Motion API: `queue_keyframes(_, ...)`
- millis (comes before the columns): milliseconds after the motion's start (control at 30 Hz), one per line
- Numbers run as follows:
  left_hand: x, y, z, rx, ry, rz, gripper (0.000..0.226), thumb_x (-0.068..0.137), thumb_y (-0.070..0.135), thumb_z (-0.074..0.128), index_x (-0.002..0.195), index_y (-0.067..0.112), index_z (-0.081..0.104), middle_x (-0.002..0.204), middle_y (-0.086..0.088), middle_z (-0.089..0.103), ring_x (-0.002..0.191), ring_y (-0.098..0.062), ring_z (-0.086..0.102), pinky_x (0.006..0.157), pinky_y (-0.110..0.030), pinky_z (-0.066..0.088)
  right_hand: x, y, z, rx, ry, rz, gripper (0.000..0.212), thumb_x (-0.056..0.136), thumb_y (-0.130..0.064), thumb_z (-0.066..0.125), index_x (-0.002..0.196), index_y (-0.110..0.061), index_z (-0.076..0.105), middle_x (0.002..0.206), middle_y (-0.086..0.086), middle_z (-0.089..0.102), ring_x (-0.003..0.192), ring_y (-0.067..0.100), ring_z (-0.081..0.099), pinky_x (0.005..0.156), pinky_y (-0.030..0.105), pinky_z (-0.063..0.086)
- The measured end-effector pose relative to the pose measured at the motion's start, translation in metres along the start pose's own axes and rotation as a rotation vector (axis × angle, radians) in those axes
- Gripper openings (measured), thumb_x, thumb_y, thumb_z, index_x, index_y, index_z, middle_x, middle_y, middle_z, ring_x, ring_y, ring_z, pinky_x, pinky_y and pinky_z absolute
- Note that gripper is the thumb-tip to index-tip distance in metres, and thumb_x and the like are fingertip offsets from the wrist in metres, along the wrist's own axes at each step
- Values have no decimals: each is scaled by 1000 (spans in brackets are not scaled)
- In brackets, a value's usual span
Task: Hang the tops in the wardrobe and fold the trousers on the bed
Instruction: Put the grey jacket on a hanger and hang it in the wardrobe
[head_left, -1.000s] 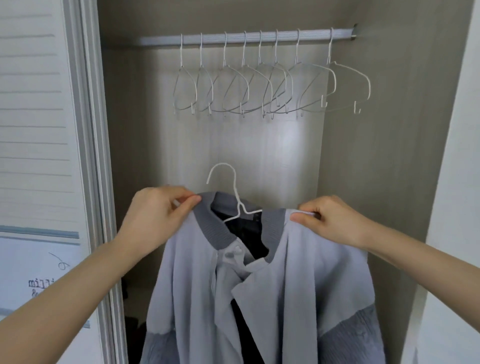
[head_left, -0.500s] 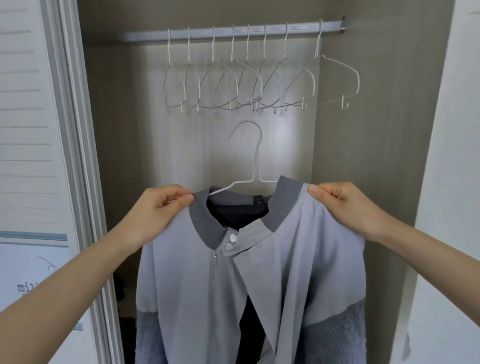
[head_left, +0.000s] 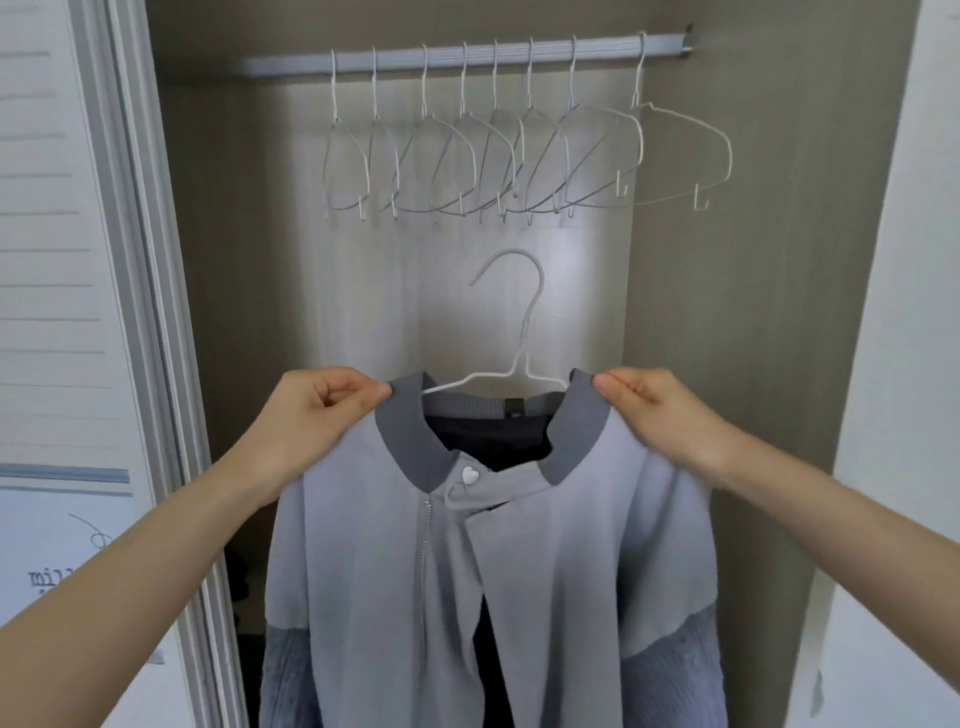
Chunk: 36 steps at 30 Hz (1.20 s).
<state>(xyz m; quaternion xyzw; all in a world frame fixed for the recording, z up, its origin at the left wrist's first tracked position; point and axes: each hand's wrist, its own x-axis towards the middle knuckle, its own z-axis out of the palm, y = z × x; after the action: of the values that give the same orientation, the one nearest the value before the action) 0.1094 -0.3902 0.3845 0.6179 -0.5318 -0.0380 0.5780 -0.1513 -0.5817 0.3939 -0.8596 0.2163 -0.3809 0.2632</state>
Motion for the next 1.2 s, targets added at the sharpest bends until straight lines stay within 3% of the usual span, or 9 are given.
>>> queue_keyframes(233, 34, -5, 7, 358, 37, 138, 24, 85, 41, 69, 91, 18, 73, 76, -4, 65, 65, -9, 53, 62, -25, 38, -2, -26, -3, 391, -192, 308, 36, 97, -33, 50, 95, -6, 73, 93, 7, 75, 82, 15, 71, 73, 21, 54)
queue_keyframes(367, 53, 2, 46, 557, -19, 47, 53, 97, 32, 56, 145, 12, 43, 141, -13, 48, 130, -28, 46, 102, -30, 34, 2, -39, -6, 467, -42, 513, 32, 92, -32, 61, 103, -3, 70, 96, 11, 74, 80, 21, 71, 66, 26, 56)
queue_keyframes(433, 46, 20, 65, 443, -185, 24, 62, 100, 32, 52, 153, 16, 26, 153, -3, 35, 139, -16, 36, 106, -20, 26, 5, -46, -12, 511, 4, 660, 32, 93, -28, 59, 113, -3, 67, 107, 13, 71, 95, 26, 68, 77, 33, 55)
queue_keyframes(567, 22, 47, 105, 27, -474, 55, 31, 98, 28, 57, 122, 44, 46, 122, 27, 48, 98, 27, 48, 76, 4, 34, 11, -66, -17, 581, 88, 798, 31, 100, -15, 36, 114, 1, 59, 115, 17, 63, 89, 28, 62, 68, 36, 49)
queue_keyframes(733, 2, 64, 133, -107, -672, 58, 70, 81, 53, 72, 140, 39, 38, 130, 30, 48, 122, 8, 48, 102, -16, 38, 21, -88, -12, 574, 307, 723, 36, 103, -9, 27, 71, -5, 44, 72, 10, 51, 49, 18, 44, 38, 16, 37)
queue_keyframes(833, -9, 72, 148, -52, -648, 77, 111, 71, 61, 76, 155, 32, 9, 154, 22, 25, 143, -4, 27, 114, -29, 30, 32, -90, -12, 496, 438, 697, 30, 101, -6, 32, 75, -6, 47, 77, 7, 47, 58, 18, 39, 60, 22, 40)
queue_keyframes(1033, -17, 86, 183, -79, -529, 161, 95, 78, 35, 67, 154, 35, 10, 140, 1, 47, 118, -19, 54, 83, -27, 47, 31, -89, -28, 650, 560, 603, 25, 92, -10, 51, 69, -10, 41, 71, 3, 45, 68, 24, 43, 51, 23, 32)
queue_keyframes(1133, -14, 90, 195, -90, -532, 240, 79, 84, 32, 57, 151, 39, 15, 131, -6, 50, 109, -28, 58, 77, -30, 48, 39, -96, -29, 193, 400, 771, 49, 42, -17, 78, 76, -18, 43, 137, -8, 40, 96, 29, 43, 86, 8, 28)
queue_keyframes(1200, -7, 93, 198, -61, -547, 309, 73, 88, 29, 50, 151, 40, 13, 139, -6, 44, 114, -29, 54, 84, -35, 49, 47, -97, -38, -516, 294, 769, 27, 93, -3, 51, 117, -14, 49, 150, 2, 28, 125, 28, 39, 109, 22, 31)
